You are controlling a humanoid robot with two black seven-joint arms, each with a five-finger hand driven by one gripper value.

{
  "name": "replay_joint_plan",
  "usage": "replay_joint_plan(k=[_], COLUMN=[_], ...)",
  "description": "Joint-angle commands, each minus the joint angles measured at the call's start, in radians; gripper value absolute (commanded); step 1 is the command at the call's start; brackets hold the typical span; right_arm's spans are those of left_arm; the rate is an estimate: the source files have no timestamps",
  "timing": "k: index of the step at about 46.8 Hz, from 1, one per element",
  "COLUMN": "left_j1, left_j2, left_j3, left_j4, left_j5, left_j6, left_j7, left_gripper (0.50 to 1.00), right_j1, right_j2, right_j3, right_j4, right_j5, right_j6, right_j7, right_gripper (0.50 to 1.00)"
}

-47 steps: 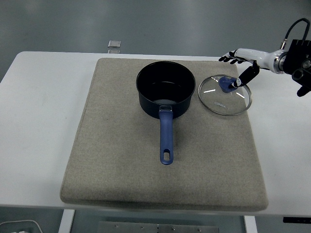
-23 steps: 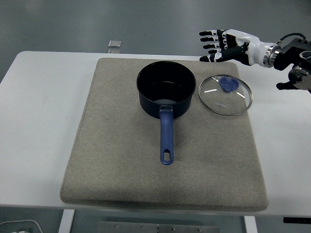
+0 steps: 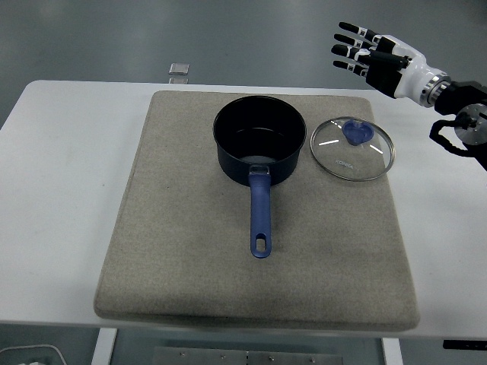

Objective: Lift the pot lid and place it to the right of the pot.

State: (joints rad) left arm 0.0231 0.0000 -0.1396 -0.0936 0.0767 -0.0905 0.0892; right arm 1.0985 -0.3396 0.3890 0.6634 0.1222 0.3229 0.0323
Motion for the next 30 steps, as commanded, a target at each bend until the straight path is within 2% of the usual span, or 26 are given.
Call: replay_joint_plan(k=[1,11,30], left_j1=[0.000,0.000,0.000], left_j2=[0.000,0.000,0.000], left_j3=[0.000,0.000,0.000], left_j4=[0.000,0.000,0.000], left_j5=[0.000,0.000,0.000], left_j6=[0.000,0.000,0.000], left_j7=[0.000,0.001,0.000], left_gripper=[1.000,1.000,1.000], right_j1=[-0.019,-0.037,-0.055], right_j2=[0.008,0.014,0.016], right_j3=[-0.001,0.001,-0.001], right_j4=[-0.001,-0.004,0.002], right_j5=[0.057,0.065,0.050], right_j6=[-0.001,-0.005,-0.002], right_j7=[0.001,0.029,0.029], right_gripper=[0.911,0.913,0.913])
